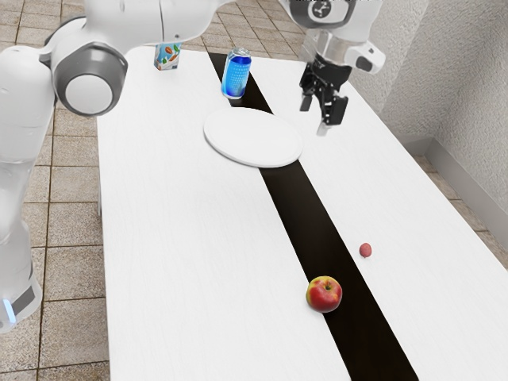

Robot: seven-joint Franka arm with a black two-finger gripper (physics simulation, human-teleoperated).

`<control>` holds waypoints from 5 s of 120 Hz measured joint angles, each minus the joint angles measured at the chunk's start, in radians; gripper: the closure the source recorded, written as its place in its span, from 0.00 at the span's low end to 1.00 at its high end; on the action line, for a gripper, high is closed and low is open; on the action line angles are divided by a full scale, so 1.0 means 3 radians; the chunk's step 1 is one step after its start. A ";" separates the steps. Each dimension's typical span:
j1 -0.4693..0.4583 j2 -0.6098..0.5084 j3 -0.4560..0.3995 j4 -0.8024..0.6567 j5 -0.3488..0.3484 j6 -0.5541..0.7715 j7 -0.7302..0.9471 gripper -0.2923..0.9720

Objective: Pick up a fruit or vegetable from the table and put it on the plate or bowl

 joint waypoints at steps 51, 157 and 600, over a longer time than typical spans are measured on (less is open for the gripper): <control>0.0006 -0.0007 -0.0336 0.0003 -0.0019 -0.0031 0.0083 0.23; -0.0173 -0.0179 -0.1275 -0.1537 0.0247 0.1359 0.1104 0.23; -0.0007 -0.0699 0.1692 -0.1569 0.0093 0.0913 0.0768 0.48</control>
